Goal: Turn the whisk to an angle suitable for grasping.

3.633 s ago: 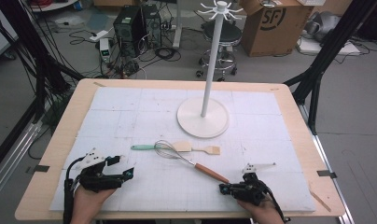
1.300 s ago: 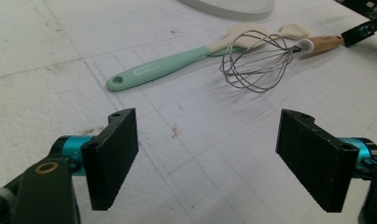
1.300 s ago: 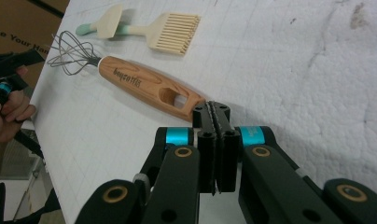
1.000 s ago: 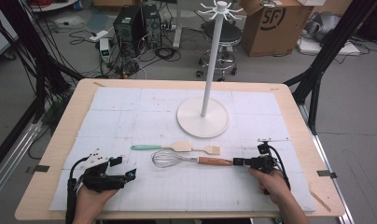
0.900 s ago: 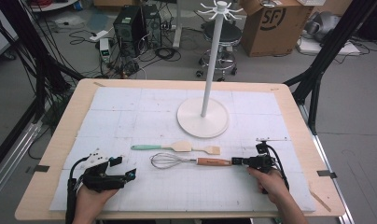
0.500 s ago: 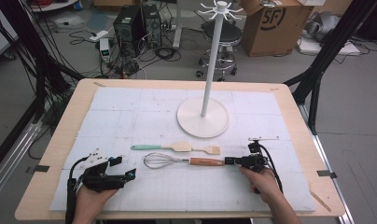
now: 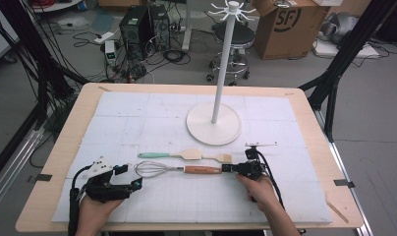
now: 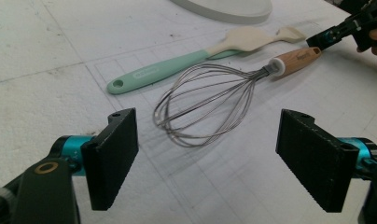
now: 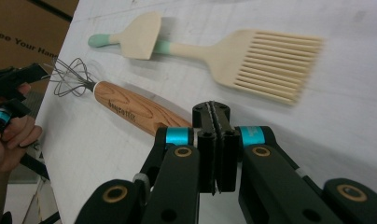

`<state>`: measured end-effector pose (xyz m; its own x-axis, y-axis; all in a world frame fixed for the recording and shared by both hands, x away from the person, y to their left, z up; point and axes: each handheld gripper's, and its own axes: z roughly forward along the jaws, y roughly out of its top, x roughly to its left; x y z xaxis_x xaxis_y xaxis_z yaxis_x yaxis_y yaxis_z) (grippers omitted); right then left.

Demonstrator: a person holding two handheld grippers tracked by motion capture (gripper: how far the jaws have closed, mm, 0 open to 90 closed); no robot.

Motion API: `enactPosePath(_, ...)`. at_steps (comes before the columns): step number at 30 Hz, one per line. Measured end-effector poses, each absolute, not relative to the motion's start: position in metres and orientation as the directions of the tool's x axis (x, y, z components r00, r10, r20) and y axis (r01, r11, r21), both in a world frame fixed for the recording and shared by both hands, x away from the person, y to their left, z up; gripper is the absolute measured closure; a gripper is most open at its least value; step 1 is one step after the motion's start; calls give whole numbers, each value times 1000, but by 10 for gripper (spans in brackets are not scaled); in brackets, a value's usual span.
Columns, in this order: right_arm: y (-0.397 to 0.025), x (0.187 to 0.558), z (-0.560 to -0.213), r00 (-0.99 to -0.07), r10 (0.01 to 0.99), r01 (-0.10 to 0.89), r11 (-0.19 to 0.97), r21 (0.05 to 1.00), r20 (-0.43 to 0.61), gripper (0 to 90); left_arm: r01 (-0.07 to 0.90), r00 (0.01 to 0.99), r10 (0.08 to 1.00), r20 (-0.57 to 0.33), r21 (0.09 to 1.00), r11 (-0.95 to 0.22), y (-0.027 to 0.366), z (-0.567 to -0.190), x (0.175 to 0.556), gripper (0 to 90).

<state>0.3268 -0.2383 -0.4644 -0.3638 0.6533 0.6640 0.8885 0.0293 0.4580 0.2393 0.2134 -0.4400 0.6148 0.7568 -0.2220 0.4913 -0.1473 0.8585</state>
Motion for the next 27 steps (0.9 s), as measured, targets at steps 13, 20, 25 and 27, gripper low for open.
enactPosePath(13,-213,327,-465,-383,647,883,47,466,660,895,484,613,761,-213,862,-149,216,-439,238,213)
enactPosePath(20,-211,327,-465,-383,647,883,45,468,659,895,458,583,791,-185,879,-132,225,-433,236,213)
enactPosePath(25,-210,328,-465,-382,649,883,46,467,658,895,441,591,787,-175,887,-135,224,-429,234,213)
enactPosePath(27,-209,328,-465,-385,649,881,47,470,656,895,441,598,782,-177,887,-137,223,-427,234,212)
